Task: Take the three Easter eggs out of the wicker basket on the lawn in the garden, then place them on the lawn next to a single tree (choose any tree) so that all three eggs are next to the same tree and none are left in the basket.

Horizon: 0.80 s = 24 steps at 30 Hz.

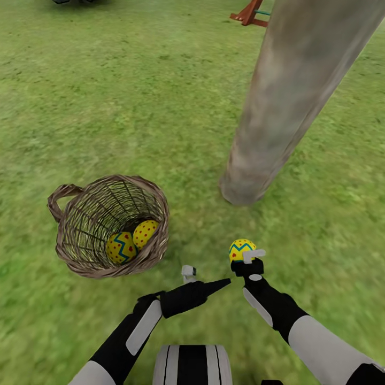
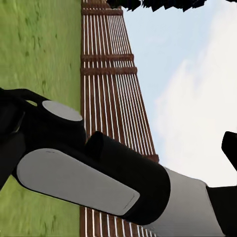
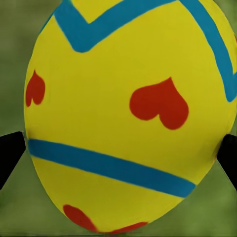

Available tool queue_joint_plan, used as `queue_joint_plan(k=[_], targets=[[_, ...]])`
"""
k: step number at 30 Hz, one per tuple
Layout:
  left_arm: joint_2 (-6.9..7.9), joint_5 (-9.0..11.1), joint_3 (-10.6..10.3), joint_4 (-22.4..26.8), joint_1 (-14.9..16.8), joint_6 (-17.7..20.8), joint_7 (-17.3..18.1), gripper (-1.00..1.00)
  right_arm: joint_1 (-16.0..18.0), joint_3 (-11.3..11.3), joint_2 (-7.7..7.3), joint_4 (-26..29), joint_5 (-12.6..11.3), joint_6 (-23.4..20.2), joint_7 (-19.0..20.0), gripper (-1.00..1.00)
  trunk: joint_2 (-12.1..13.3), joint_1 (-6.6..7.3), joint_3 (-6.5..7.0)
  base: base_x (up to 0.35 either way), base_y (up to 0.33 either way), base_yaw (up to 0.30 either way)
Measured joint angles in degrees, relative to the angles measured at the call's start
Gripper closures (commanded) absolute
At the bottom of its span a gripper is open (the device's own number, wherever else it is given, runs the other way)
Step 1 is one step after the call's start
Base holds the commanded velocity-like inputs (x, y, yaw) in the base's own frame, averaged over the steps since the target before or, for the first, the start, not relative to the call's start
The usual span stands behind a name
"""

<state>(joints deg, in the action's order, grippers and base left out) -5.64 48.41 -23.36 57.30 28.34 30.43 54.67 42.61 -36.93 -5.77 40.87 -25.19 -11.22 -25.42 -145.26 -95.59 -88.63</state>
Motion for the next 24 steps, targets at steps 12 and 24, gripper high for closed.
queue_joint_plan(k=[12,24], targets=[[0.61,7.5,-0.1,-0.2,-0.2,-0.2,-0.1,-1.0,0.0,0.0,0.67,0.1,-3.2,-1.8,0.2,-1.0,0.0,-0.01,-0.01,0.0,0.0,0.0],[0.46,7.4,-0.1,-0.2,-0.2,-0.1,-0.3,-1.0,0.0,0.0,0.59,0.8,-3.2,-1.7,0.2,-1.0,0.1,0.15,1.32,0.0,0.0,0.0]])
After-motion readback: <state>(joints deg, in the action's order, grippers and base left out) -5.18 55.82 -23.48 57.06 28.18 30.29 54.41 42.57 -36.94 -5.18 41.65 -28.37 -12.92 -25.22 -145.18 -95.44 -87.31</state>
